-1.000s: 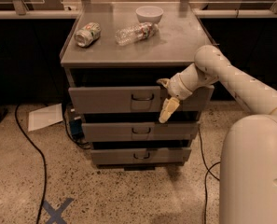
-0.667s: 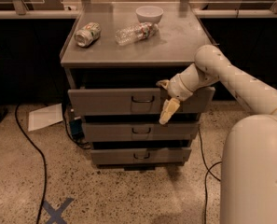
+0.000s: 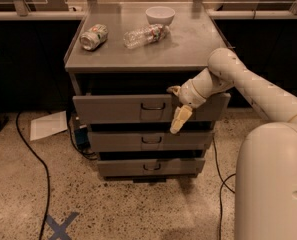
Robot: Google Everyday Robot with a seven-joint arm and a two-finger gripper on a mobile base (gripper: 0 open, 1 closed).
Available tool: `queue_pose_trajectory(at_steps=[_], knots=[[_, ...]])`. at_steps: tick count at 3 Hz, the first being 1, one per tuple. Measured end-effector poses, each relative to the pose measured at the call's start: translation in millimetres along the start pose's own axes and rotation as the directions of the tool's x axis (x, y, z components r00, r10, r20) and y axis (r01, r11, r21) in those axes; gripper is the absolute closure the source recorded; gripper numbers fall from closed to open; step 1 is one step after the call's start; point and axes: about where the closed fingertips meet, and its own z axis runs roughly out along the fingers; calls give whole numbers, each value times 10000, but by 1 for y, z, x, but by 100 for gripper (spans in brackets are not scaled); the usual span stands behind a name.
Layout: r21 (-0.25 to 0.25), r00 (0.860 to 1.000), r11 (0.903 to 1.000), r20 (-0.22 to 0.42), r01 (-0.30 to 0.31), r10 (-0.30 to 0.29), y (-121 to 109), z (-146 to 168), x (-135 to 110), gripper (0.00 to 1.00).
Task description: Open top drawer
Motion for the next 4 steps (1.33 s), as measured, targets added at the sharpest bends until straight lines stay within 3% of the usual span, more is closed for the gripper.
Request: queue_pose_trajectory(at_steps=[1, 2, 3, 4], knots=[[-101, 9998, 9998, 97, -158, 159, 5, 1, -3, 0], [252, 9981, 9981, 270, -569, 562, 20, -12, -10, 0], [293, 9943, 9943, 306, -1030, 1021, 69, -14, -10, 0], [292, 9943, 9943, 307, -1029, 1020, 69, -14, -10, 0]])
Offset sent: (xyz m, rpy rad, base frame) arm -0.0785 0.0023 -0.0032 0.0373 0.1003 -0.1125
